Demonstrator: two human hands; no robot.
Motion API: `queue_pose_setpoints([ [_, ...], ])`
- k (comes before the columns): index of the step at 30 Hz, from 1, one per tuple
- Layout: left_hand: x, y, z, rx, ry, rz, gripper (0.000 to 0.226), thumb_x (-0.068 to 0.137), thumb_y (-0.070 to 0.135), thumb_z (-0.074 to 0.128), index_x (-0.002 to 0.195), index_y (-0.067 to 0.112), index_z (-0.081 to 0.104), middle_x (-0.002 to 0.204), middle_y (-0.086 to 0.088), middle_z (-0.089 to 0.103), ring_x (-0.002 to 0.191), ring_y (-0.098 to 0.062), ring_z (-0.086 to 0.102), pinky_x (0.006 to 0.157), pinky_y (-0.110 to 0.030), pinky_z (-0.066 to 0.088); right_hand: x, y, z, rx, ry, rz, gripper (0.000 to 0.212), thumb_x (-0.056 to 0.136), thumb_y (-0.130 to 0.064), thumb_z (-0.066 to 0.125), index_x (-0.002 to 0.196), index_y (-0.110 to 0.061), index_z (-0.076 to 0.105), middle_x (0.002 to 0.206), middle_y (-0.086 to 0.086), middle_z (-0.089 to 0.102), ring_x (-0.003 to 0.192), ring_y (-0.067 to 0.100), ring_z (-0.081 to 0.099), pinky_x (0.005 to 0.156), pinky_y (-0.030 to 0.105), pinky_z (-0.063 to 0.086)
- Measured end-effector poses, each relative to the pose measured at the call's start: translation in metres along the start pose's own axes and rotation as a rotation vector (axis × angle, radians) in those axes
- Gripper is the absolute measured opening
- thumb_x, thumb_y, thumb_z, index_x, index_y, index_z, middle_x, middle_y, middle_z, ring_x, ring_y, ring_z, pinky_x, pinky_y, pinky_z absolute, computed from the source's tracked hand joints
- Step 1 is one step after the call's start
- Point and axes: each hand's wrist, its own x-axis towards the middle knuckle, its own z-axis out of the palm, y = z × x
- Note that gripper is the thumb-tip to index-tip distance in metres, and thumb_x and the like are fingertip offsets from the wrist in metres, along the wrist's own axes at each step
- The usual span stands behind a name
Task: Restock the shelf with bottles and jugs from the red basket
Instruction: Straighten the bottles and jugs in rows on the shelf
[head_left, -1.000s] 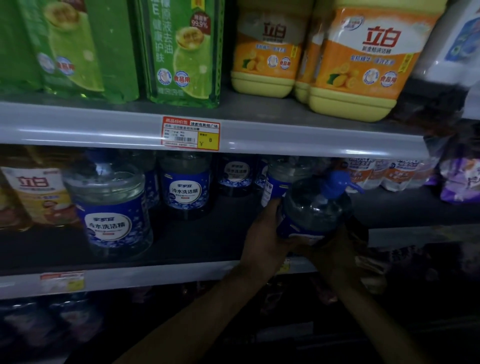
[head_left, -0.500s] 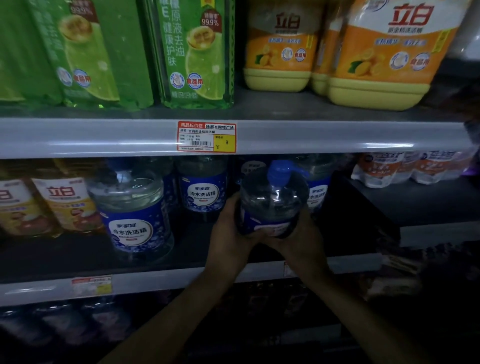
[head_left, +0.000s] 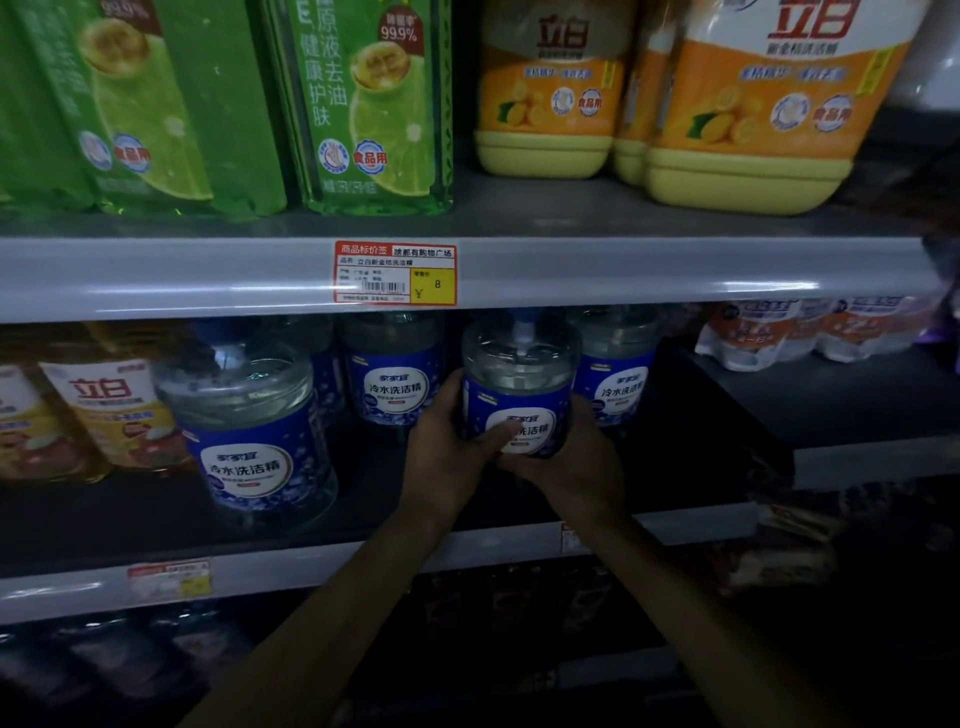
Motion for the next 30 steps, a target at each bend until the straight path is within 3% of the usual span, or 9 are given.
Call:
queue_pose_setpoints([
  [6, -0.011, -0.004, 0.007, 0.011, 0.073, -0.091, 0.053, 0.088, 0.013, 0.083, 0.137, 0.015, 0.062, 0.128, 0.004, 0.073, 0.116, -0.01, 0.07, 0.097, -0.04, 0.06, -0.001, 0.0, 0.0, 0.149, -0.05, 0.003, 0.091, 0.069, -0.037, 0.092, 0.145, -0.029, 0.041, 0.121, -0.01, 0.062, 0.106, 0.007, 0.06, 0.092, 0.026, 0.049],
  [10, -0.018, -0.006, 0.007, 0.008, 0.122, -0.29, 0.034, 0.089, 0.009, 0.079, 0.122, 0.012, 0.071, 0.114, 0.0, 0.077, 0.109, -0.017, 0.072, 0.099, -0.047, 0.058, -0.007, 0.002, -0.005, 0.287, -0.059, 0.09, 0.066, 0.079, -0.01, 0.084, 0.125, -0.039, 0.045, 0.102, -0.029, 0.056, 0.089, -0.013, 0.053, 0.07, 0.004, 0.042],
  [12, -0.021, -0.002, 0.008, -0.031, 0.118, -0.351, 0.033, 0.09, 0.009, 0.078, 0.122, 0.009, 0.071, 0.114, -0.003, 0.077, 0.108, -0.02, 0.071, 0.1, -0.045, 0.058, -0.011, 0.005, -0.008, 0.356, -0.074, 0.141, 0.059, 0.082, -0.003, 0.079, 0.115, -0.041, 0.048, 0.099, -0.031, 0.053, 0.09, -0.012, 0.051, 0.075, 0.011, 0.046],
  [15, -0.028, 0.007, 0.011, -0.12, 0.106, -0.402, 0.037, 0.091, 0.006, 0.075, 0.127, 0.007, 0.067, 0.119, -0.006, 0.074, 0.111, -0.02, 0.069, 0.091, -0.031, 0.058, -0.014, 0.003, -0.008, 0.527, -0.116, 0.243, 0.053, 0.08, 0.005, 0.073, 0.101, -0.042, 0.06, 0.103, -0.016, 0.068, 0.1, 0.009, 0.066, 0.083, 0.032, 0.057],
  [18, -0.032, 0.012, 0.011, -0.185, 0.099, -0.418, 0.035, 0.093, 0.005, 0.071, 0.128, 0.006, 0.064, 0.12, -0.007, 0.073, 0.107, -0.018, 0.069, 0.076, -0.017, 0.053, -0.012, 0.0, -0.004, 0.613, -0.107, 0.292, 0.051, 0.083, 0.007, 0.069, 0.106, -0.039, 0.065, 0.107, -0.008, 0.073, 0.099, 0.014, 0.069, 0.078, 0.031, 0.058],
  [20, -0.033, 0.017, 0.012, -0.249, 0.095, -0.435, 0.027, 0.095, 0.004, 0.068, 0.12, 0.013, 0.063, 0.112, -0.002, 0.072, 0.096, -0.008, 0.066, 0.07, -0.013, 0.05, -0.01, -0.001, -0.001, 0.641, -0.072, 0.311, 0.052, 0.082, 0.007, 0.069, 0.099, -0.042, 0.065, 0.106, -0.006, 0.073, 0.099, 0.016, 0.069, 0.081, 0.034, 0.059],
  [24, -0.028, 0.022, 0.014, -0.374, 0.111, -0.498, 0.026, 0.094, 0.004, 0.065, 0.097, 0.029, 0.064, 0.097, 0.008, 0.072, 0.087, -0.001, 0.065, 0.07, -0.017, 0.052, -0.002, -0.002, 0.009, 0.591, -0.058, 0.332, 0.059, 0.077, 0.01, 0.068, 0.106, -0.041, 0.064, 0.113, -0.006, 0.071, 0.108, 0.019, 0.066, 0.095, 0.045, 0.057],
  [28, -0.02, 0.026, 0.016, -0.384, 0.125, -0.531, 0.029, 0.092, 0.012, 0.069, 0.12, 0.015, 0.073, 0.113, -0.006, 0.078, 0.107, -0.022, 0.073, 0.097, -0.043, 0.059, 0.003, 0.0, 0.02, 0.568, -0.025, 0.315, 0.064, 0.075, 0.009, 0.065, 0.124, -0.032, 0.065, 0.122, -0.002, 0.07, 0.116, 0.023, 0.063, 0.1, 0.05, 0.054],
  [30, -0.018, 0.028, 0.019, -0.399, 0.156, -0.532, 0.034, 0.09, 0.012, 0.071, 0.125, 0.012, 0.072, 0.115, -0.006, 0.078, 0.111, -0.024, 0.072, 0.102, -0.048, 0.057, 0.006, -0.001, 0.024, 0.557, -0.006, 0.318, 0.07, 0.075, 0.009, 0.062, 0.132, -0.031, 0.062, 0.125, -0.001, 0.068, 0.118, 0.023, 0.061, 0.101, 0.05, 0.054],
])
